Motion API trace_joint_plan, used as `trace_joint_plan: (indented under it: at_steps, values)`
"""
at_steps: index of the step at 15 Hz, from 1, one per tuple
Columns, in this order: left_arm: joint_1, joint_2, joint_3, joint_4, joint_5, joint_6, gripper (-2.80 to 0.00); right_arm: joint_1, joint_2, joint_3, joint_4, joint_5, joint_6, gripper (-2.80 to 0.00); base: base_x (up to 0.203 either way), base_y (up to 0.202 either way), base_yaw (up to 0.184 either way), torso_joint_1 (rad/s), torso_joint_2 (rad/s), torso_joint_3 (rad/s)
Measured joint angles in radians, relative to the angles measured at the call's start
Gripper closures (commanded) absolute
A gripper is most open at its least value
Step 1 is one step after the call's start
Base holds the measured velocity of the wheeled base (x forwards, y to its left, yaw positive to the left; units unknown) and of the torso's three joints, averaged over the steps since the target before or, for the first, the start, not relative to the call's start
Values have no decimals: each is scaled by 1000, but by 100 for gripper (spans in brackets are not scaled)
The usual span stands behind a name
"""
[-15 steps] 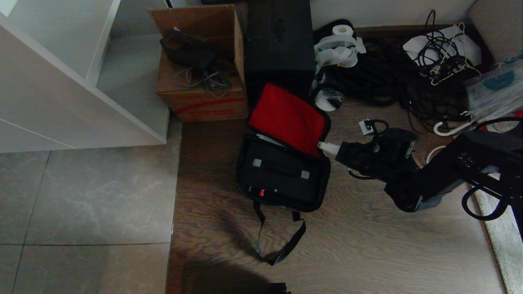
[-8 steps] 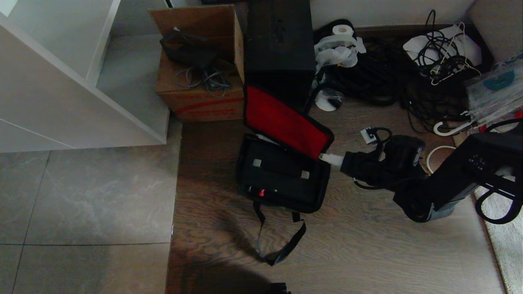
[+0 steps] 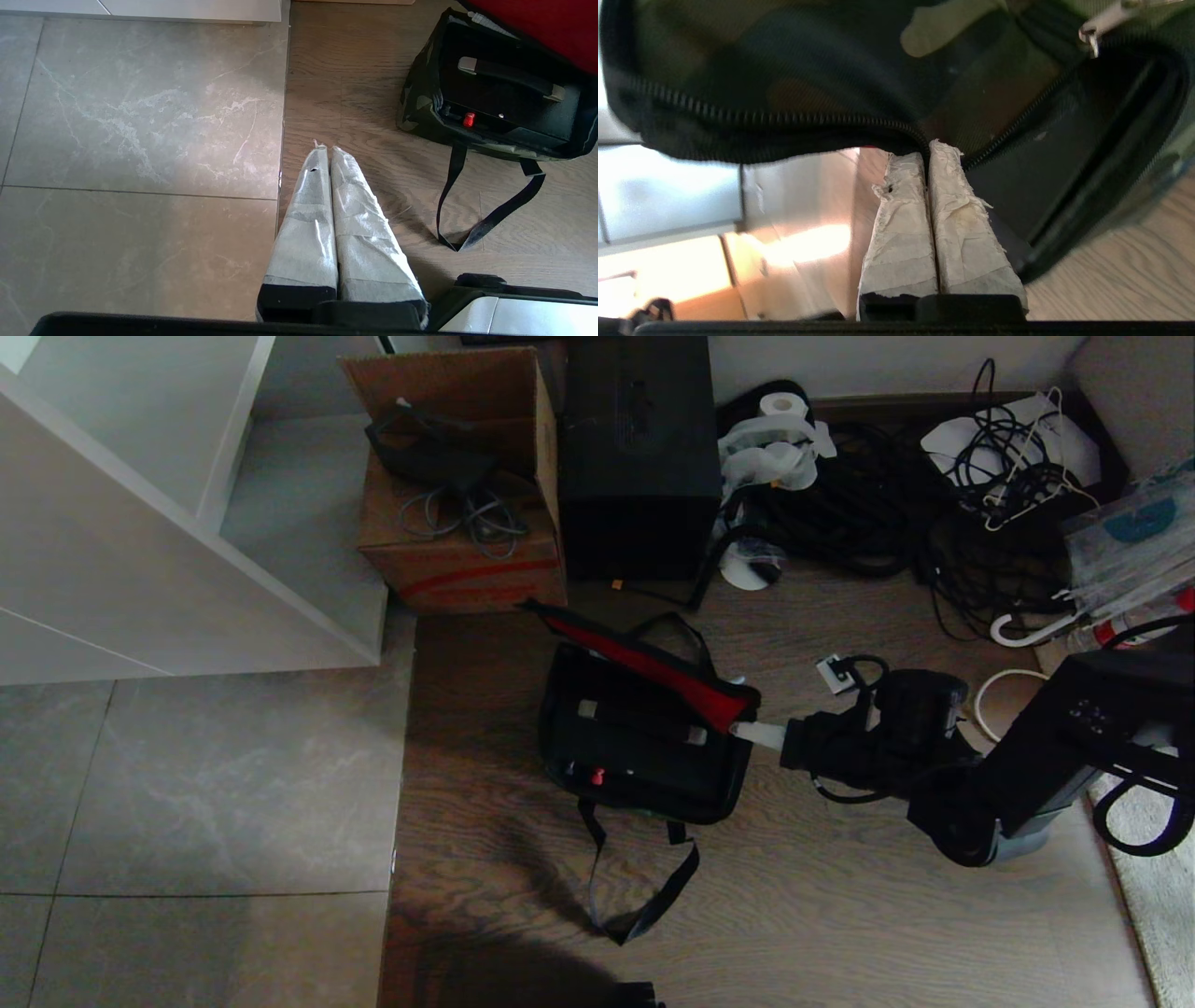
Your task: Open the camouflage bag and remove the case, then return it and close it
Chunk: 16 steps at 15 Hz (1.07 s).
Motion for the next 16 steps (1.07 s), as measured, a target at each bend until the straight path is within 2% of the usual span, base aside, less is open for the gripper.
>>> trace_joint_plan:
  at_steps: [1, 5, 10, 13, 14, 16]
  values:
    - [0, 0, 0, 0, 0, 0, 0, 0, 2, 2, 26, 0, -30, -280, 0, 0, 0, 0, 0, 0]
    - [0, 0, 0, 0, 0, 0, 0, 0, 10, 23, 79, 2, -167, -280, 0, 0, 0, 0, 0, 0]
    - [0, 0, 0, 0, 0, 0, 0, -6, 6, 138, 105, 9, -327, -280, 0, 0, 0, 0, 0, 0]
    - [0, 0, 0, 0, 0, 0, 0, -37, -58, 162, 155, 85, -314, -280, 0, 0, 0, 0, 0, 0]
    - [0, 0, 0, 0, 0, 0, 0, -45, -88, 150, 199, 112, -289, -280, 0, 0, 0, 0, 0, 0]
    - [0, 0, 0, 0, 0, 0, 0, -47, -146, 92, 310, 118, -185, -280, 0, 0, 0, 0, 0, 0]
